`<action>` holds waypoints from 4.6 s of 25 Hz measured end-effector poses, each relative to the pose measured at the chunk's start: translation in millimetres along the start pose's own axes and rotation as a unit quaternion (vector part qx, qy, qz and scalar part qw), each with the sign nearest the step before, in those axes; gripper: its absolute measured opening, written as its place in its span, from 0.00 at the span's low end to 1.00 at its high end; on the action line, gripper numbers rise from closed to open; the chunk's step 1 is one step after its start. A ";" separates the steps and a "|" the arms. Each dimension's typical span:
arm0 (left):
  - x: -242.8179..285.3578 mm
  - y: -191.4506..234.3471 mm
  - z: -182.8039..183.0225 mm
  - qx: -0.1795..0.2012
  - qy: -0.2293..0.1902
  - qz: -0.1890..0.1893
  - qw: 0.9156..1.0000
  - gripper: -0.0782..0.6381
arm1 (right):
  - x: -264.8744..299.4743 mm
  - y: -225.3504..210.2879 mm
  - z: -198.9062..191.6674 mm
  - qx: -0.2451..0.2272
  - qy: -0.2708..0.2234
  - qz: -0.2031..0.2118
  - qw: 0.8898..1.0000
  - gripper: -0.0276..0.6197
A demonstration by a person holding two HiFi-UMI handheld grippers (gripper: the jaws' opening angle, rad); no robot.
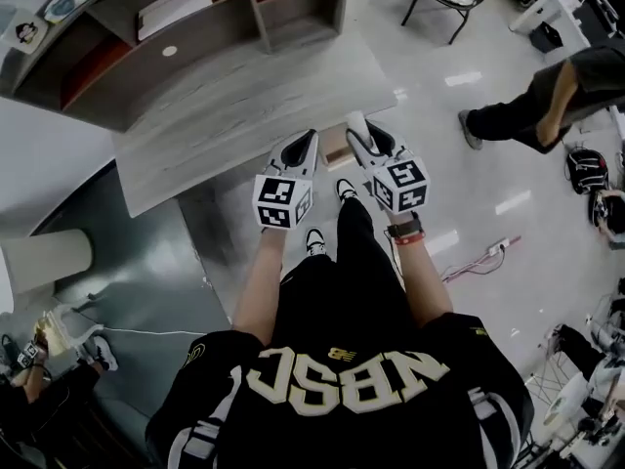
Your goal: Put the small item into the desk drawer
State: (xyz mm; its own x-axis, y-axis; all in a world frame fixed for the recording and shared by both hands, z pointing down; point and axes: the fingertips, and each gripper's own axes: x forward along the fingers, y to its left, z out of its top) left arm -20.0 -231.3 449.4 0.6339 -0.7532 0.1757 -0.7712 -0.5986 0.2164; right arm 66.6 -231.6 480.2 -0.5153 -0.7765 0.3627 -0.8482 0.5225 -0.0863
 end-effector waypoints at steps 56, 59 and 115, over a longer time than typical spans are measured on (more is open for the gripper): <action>58.4 57.8 -243.9 -0.086 0.151 0.042 0.984 0.12 | 166.8 -28.9 -332.1 -0.472 0.283 0.267 0.791 0.28; 55.2 60.7 -247.1 -0.087 0.153 0.043 0.984 0.12 | 170.4 -29.8 -338.3 -0.474 0.289 0.268 0.787 0.28; -6.7 67.9 -26.1 -0.050 0.053 0.102 0.992 0.12 | 41.1 -38.8 -47.4 -0.047 0.101 0.000 0.994 0.28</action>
State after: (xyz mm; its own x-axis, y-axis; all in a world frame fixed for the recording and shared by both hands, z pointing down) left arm -75.0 -259.7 488.1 0.4713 -0.8202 0.3242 -0.8781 -0.4020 0.2594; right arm 84.1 -267.0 542.5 -0.4714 -0.6956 0.5421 -0.8284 0.5601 -0.0017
